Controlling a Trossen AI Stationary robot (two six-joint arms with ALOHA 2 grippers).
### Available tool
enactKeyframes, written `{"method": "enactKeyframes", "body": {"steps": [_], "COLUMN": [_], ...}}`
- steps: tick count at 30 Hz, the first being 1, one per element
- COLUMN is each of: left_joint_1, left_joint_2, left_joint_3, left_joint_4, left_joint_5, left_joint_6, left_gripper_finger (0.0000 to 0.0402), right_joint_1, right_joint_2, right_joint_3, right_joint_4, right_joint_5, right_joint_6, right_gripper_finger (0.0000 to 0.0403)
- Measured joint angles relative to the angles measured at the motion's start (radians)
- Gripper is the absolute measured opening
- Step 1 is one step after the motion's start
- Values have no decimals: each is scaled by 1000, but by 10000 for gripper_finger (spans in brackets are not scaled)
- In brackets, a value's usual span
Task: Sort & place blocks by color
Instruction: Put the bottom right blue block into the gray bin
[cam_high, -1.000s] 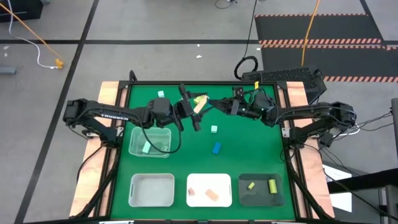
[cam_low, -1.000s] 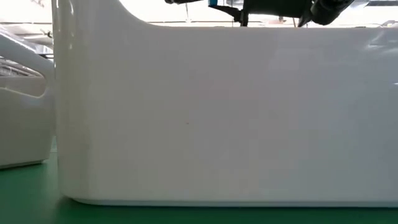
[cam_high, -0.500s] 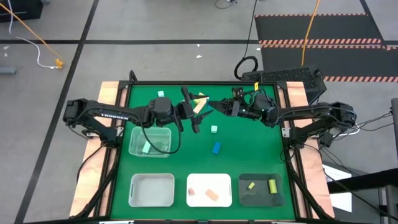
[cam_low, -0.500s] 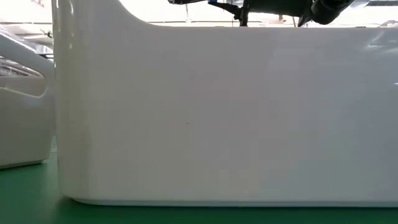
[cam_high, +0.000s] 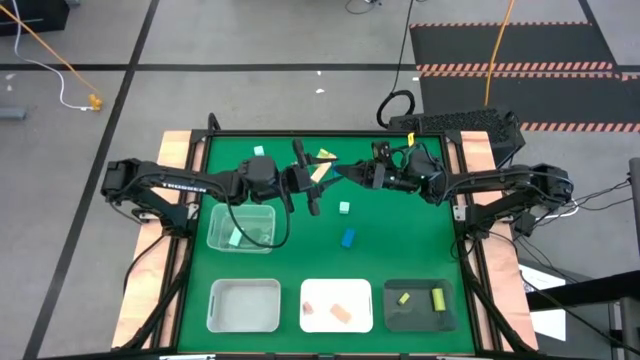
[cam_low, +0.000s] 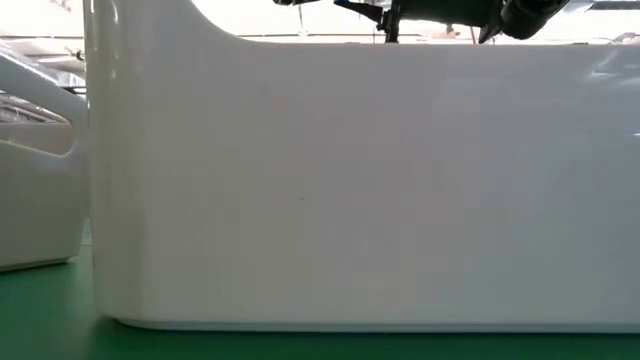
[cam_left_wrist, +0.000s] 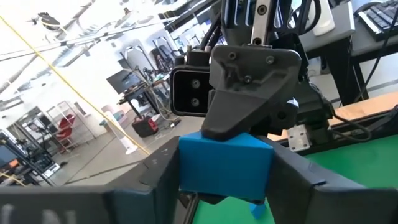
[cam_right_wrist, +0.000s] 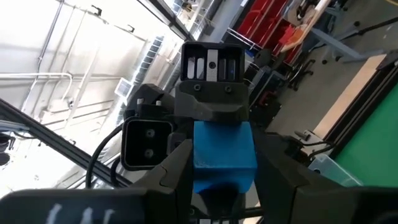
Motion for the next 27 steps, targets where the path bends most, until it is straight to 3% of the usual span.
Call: {"method": "enactKeyframes", "body": {"steps": [5, 12, 15, 21, 27], "left_joint_1": [0, -4, -15, -47, -101], "left_joint_2": [0, 0, 0, -21, -95], "left_joint_3": [0, 0, 0, 0, 1], "left_joint_4": [0, -3, -5, -76, -319], "left_joint_5": [1, -4, -104, -190, -259], "left_joint_6": [1, -11, -3, -17, -197], "left_gripper_finger": [178, 178, 178, 178, 178], "right_joint_1": [0, -15, -39, -98, -143], "right_joint_2": [0, -2, -17, -80, -148], "right_joint_3": [0, 0, -1, -1, -1], "right_joint_4": [0, 2, -15, -277, -646], "right_joint_5": [-2, -103, -131, -155, -81], "right_joint_6": [-16, -30, -30, -82, -159], "right_gripper_finger": [130, 286, 325, 338, 337]}}
